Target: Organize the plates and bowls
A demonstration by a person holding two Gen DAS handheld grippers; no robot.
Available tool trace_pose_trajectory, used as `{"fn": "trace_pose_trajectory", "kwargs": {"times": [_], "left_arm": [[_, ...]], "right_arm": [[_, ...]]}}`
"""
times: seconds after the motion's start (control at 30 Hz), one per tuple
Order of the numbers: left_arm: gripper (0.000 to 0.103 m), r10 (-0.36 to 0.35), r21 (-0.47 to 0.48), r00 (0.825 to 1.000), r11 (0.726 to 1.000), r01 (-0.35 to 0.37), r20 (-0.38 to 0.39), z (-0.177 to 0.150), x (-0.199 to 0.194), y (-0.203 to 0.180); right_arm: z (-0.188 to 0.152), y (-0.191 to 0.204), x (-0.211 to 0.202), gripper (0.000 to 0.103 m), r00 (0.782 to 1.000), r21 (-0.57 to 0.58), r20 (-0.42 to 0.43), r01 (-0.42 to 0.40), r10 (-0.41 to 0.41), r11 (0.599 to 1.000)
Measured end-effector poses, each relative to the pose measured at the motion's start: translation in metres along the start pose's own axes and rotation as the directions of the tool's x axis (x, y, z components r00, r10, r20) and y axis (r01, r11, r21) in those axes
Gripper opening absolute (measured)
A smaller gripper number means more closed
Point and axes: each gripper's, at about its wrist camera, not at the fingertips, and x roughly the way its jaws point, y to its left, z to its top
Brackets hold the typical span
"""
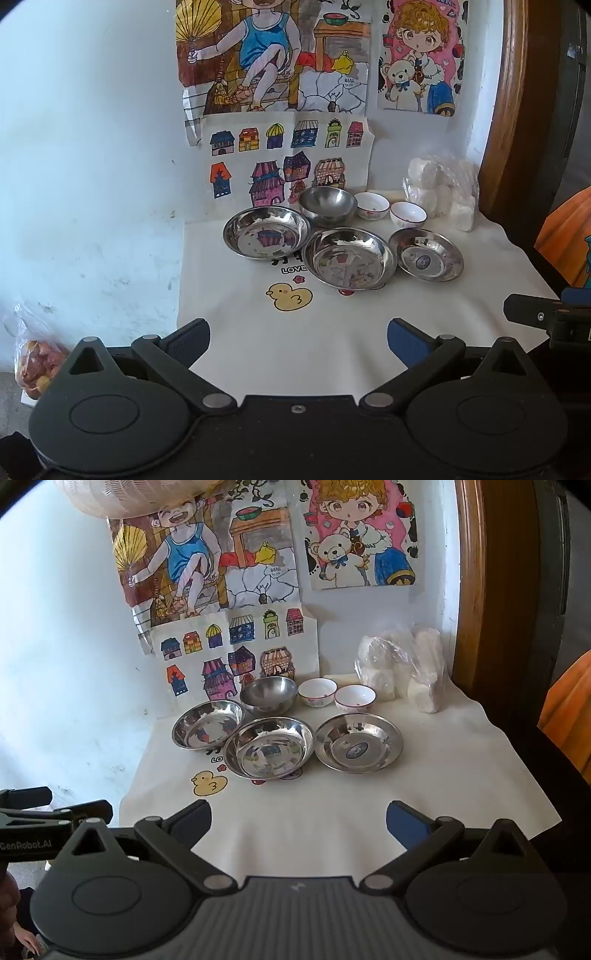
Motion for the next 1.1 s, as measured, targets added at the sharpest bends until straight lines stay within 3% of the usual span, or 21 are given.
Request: {"fn": "trace_pose_trajectory", "kwargs": {"times": [1.1], "left_arm": [[0.102, 0.000, 0.004, 1.000, 1.000, 0.000, -0.005, -0.001, 0.006, -0.014]], "right_arm": [[0.004, -0.001, 0.003, 0.103, 1.000, 0.004, -0.004, 0.009, -0.009, 1.000]]}}
